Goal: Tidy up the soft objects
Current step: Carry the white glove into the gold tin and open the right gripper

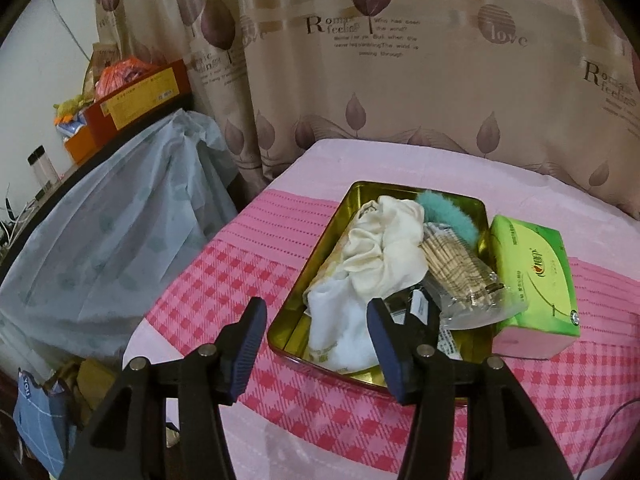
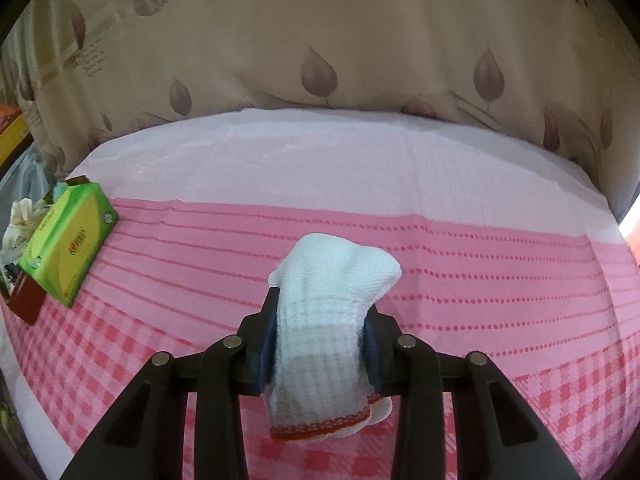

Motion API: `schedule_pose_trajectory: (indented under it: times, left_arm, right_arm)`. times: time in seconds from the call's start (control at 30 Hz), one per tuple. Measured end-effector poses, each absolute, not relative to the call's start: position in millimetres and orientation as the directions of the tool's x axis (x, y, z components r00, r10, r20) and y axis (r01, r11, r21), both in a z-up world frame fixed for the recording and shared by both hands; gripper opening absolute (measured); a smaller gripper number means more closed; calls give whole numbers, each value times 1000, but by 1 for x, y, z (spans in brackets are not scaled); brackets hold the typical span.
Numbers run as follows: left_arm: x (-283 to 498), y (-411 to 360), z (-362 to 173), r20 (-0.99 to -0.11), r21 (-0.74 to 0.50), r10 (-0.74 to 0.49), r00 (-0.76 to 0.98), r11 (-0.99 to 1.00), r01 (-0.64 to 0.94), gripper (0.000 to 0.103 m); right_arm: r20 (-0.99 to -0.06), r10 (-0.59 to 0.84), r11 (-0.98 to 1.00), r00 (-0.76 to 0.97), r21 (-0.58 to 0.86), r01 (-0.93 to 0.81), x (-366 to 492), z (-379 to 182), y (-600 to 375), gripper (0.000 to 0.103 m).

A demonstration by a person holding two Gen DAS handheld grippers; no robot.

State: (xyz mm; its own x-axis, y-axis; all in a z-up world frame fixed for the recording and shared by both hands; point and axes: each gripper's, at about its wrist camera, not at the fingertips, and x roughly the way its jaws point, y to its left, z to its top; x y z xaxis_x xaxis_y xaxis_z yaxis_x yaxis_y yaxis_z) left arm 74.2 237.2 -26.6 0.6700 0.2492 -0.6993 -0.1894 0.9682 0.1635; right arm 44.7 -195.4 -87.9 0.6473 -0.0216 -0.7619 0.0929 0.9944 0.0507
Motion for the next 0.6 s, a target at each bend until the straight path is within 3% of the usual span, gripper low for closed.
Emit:
schedule_pose_trajectory:
  times: [0.6]
  left_arm:
    - [76, 258, -29, -720, 130, 267, 641, 959, -254, 53]
  right_arm:
    - [-692, 225, 964, 686, 58, -258, 82, -11, -31, 34]
